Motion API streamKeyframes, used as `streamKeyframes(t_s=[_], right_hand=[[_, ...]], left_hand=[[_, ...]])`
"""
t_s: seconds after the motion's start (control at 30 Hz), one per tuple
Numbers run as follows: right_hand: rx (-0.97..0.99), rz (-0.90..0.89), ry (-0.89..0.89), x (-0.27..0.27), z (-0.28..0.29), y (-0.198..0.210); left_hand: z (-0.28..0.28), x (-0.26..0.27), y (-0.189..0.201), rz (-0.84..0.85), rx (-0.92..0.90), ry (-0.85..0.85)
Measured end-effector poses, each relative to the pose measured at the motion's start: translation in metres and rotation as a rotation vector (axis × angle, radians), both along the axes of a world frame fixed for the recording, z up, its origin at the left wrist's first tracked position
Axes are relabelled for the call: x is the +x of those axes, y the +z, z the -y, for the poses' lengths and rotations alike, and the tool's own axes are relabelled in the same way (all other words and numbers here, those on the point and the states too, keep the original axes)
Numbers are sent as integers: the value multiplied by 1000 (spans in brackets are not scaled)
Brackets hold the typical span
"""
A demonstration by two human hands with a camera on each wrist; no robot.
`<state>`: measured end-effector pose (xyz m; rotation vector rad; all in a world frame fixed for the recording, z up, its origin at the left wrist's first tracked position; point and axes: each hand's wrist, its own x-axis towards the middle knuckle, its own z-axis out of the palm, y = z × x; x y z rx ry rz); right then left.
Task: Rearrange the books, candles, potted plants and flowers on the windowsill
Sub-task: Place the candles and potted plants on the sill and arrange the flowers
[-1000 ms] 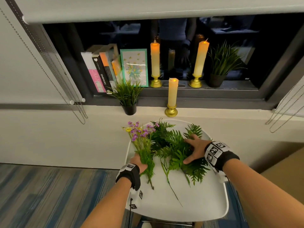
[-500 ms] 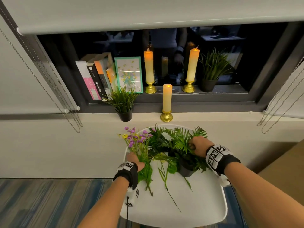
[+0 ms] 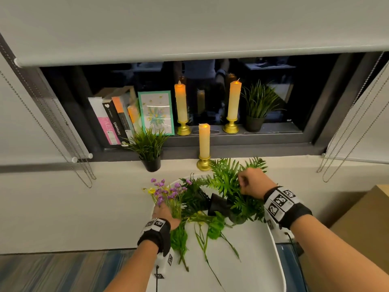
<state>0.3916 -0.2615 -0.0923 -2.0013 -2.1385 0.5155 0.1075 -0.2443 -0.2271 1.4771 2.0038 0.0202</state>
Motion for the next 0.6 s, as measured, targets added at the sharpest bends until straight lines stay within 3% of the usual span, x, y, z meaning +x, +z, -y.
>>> streamKeyframes(t_s=[0.2, 0.37, 0.47, 0.6], right_hand=[[86, -67, -24, 1, -5, 32], [112, -122, -36, -8, -8, 49], [127, -157, -31, -14, -7, 56], [153, -188, 19, -24, -6, 68]], left_hand=[[-1, 6, 9, -16, 89, -42], [-7, 23, 36, 27, 289, -172], [-9, 38, 58, 149, 450, -298], [-4, 67, 85, 329, 419, -412]])
